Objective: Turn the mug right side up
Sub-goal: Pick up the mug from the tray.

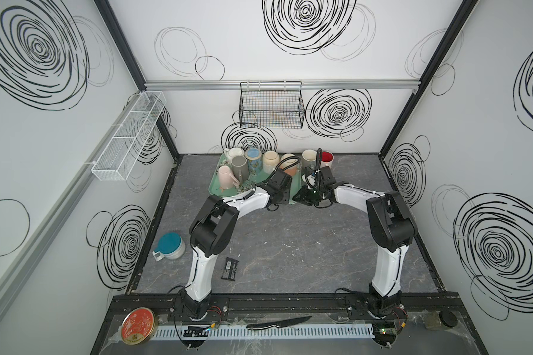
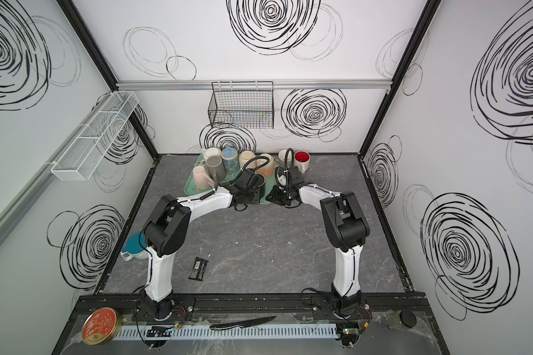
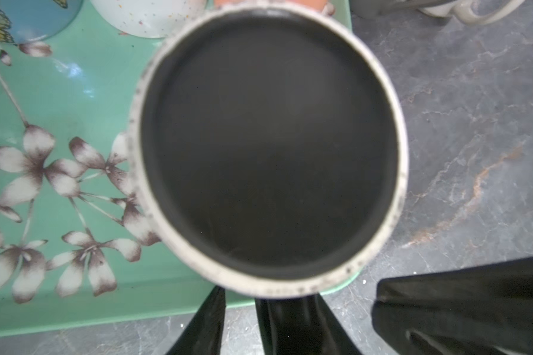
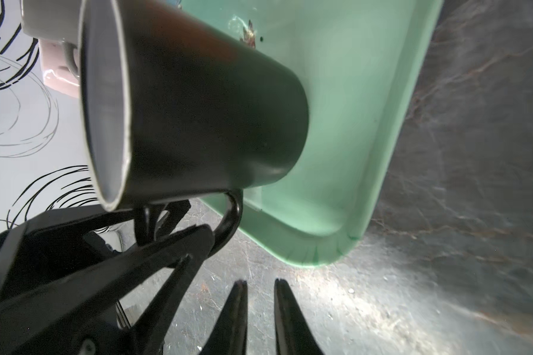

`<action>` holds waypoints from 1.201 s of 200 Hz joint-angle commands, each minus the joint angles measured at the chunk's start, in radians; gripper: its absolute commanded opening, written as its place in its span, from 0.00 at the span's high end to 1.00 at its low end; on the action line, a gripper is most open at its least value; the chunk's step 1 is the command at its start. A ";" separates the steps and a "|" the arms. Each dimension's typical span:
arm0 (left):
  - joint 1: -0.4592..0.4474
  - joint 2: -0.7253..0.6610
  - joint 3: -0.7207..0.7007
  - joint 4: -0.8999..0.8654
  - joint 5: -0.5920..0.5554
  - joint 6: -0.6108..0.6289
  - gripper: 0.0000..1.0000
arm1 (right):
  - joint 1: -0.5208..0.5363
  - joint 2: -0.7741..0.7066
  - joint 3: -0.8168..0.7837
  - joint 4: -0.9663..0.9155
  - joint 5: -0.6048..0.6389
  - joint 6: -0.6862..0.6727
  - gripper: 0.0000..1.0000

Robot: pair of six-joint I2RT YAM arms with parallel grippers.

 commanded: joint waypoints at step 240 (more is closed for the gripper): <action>0.148 -0.349 -0.343 0.596 0.317 -0.105 1.00 | -0.021 -0.268 -0.241 0.378 -0.011 0.262 0.79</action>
